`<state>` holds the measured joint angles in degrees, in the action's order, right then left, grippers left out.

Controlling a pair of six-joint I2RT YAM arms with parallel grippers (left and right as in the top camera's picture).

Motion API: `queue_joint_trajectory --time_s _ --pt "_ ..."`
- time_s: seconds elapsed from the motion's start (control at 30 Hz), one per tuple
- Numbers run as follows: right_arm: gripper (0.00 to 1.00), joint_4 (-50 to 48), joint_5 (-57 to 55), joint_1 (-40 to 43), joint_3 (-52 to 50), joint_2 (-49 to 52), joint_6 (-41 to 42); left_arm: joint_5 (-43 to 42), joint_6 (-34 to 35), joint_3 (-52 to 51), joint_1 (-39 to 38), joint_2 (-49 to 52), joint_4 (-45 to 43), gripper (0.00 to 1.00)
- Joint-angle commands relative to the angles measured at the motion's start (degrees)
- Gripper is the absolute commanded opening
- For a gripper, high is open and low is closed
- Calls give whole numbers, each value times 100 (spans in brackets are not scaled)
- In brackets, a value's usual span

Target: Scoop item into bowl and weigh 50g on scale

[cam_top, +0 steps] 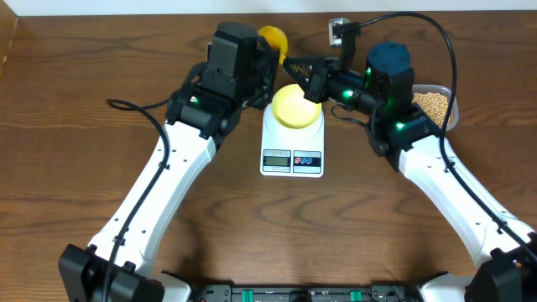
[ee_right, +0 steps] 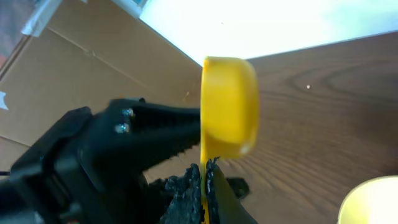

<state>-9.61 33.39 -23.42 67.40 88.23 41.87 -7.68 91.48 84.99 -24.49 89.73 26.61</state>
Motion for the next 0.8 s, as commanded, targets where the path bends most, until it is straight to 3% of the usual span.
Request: queue_joint_trajectory --time_s 0.0,0.13,0.2,0.23,0.27,0.3,0.47,0.57,0.7,0.77 --pt "1 146 -2 247 87 -20 -57 -219 -76 31 -66 50 9 61" --pt "1 374 22 568 87 -20 -197 -219 -455 31 -42 50 9 66" --pt "1 557 20 723 87 -20 -345 -219 -1038 31 -15 50 39 62" --pt "1 656 20 807 87 -20 -439 -232 -1565 31 4 46 79 52" --pt "1 787 20 890 87 -20 -540 -328 -2153 31 26 28 98 49" --pt "1 997 52 1012 87 -26 -739 -577 -3119 31 70 -2 131 48" --pt "1 1725 363 1397 96 -61 -1521 -1650 -6089 31 179 -203 369 49" --pt "1 2044 363 1665 103 -153 -1779 -2312 -7392 33 197 -446 468 50" --pt "1 2291 361 2000 149 -358 -1934 -2262 -8367 33 122 -850 876 64" --pt "1 2430 302 2157 184 -479 -1991 -1897 -8461 31 24 -1021 1239 70"
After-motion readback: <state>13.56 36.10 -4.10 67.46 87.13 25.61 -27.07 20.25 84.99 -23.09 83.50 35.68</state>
